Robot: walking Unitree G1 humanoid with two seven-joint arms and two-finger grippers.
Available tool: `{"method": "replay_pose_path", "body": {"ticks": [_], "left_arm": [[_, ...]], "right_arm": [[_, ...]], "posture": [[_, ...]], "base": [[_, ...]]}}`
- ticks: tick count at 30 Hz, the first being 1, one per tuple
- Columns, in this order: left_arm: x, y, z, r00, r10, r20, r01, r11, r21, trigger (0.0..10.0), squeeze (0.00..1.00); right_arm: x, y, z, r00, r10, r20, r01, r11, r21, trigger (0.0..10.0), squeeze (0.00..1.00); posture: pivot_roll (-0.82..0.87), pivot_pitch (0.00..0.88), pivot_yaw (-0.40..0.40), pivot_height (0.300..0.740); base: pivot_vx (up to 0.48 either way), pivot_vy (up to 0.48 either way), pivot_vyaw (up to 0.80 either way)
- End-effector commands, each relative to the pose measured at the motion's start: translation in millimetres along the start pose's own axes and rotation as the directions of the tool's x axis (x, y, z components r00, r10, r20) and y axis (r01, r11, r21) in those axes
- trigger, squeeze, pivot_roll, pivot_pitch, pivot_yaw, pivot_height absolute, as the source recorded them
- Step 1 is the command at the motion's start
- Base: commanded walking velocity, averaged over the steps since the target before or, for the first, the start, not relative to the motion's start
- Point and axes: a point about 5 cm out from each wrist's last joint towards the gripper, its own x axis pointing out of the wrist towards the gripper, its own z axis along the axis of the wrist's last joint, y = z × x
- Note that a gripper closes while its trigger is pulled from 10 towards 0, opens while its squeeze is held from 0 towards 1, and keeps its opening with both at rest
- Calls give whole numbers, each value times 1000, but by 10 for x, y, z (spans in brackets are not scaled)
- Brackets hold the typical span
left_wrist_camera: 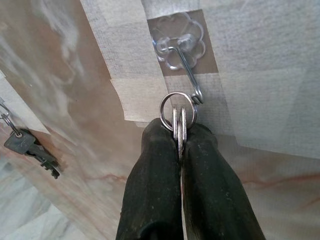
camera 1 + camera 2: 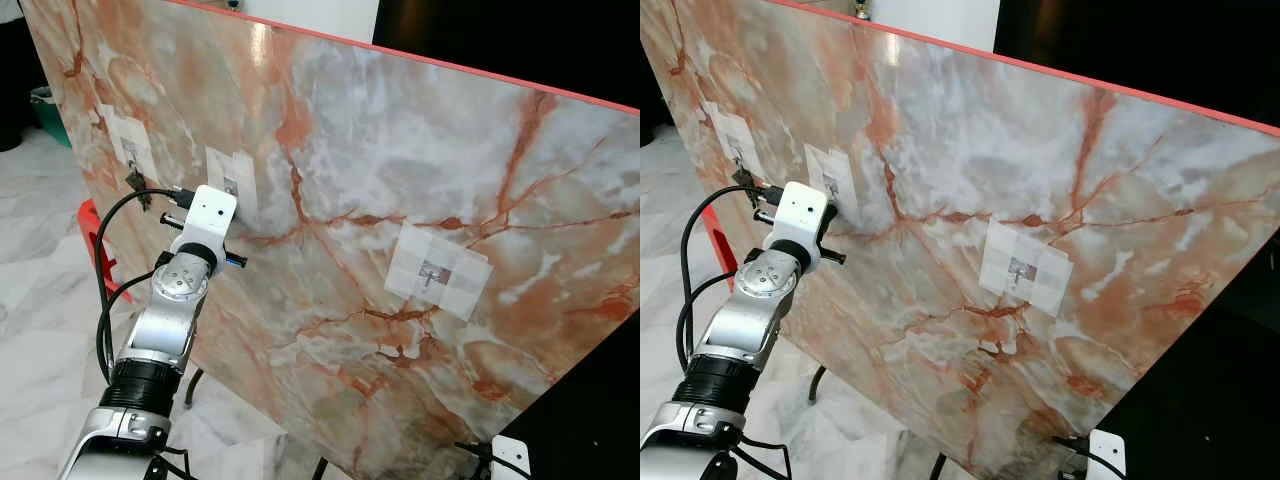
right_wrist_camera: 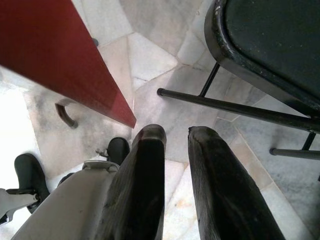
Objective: Hang keys on a hook
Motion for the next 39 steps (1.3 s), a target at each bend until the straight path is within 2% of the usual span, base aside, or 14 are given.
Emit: {"method": "replay_pose_path", "body": {"ticks": [1, 9, 14, 17, 19, 21, 25, 28, 39], "left_arm": [[-7, -64, -20, 1000, -20, -22, 20, 999, 29, 10000, 0], [-49, -58, -33, 999, 29, -18, -28, 997, 67, 10000, 0], [-90, -6, -16, 994, 109, 6, -109, 989, 101, 10000, 0], [-119, 54, -7, 979, 203, 34, -206, 970, 131, 10000, 0], [-130, 52, 15, 974, 219, 56, -225, 963, 150, 10000, 0], [-142, 7, 47, 975, 209, 76, -217, 969, 118, 10000, 0], [-152, -38, 72, 979, 180, 92, -189, 976, 110, 10000, 0], [-167, -41, 75, 978, 178, 112, -195, 966, 170, 10000, 0], [-139, -72, 58, 983, 159, 90, -175, 964, 201, 10000, 0]], "right_arm": [[4, -8, 121, 999, -4, 40, 4, 1000, -3, 10000, 0], [4, -9, 124, 999, -1, 41, 2, 1000, -9, 10000, 0], [4, -14, 126, 999, 0, 41, 1, 1000, -15, 10000, 0], [3, -17, 127, 999, 1, 40, 0, 1000, -19, 10000, 0], [3, -17, 127, 999, 1, 40, 0, 1000, -20, 10000, 0], [3, -18, 128, 999, 2, 40, -1, 1000, -22, 10000, 0], [3, -17, 130, 999, 1, 41, 0, 1000, -22, 10000, 0], [4, -15, 132, 999, 1, 41, 0, 1000, -24, 10000, 0], [5, -5, 128, 999, 3, 40, -3, 1000, -21, 10000, 0]], "posture": [[85, 0, -109, 740], [85, 0, -111, 740], [87, 0, -113, 740], [89, 0, -115, 740], [89, 0, -115, 740], [89, 0, -115, 740], [86, 0, -115, 740], [89, 0, -115, 740], [87, 0, -110, 740]], "base": [[0, 0, 0], [0, 0, 0], [0, 0, 0], [0, 0, 0], [0, 0, 0], [0, 0, 0], [0, 0, 0], [0, 0, 0], [0, 0, 0]]}}
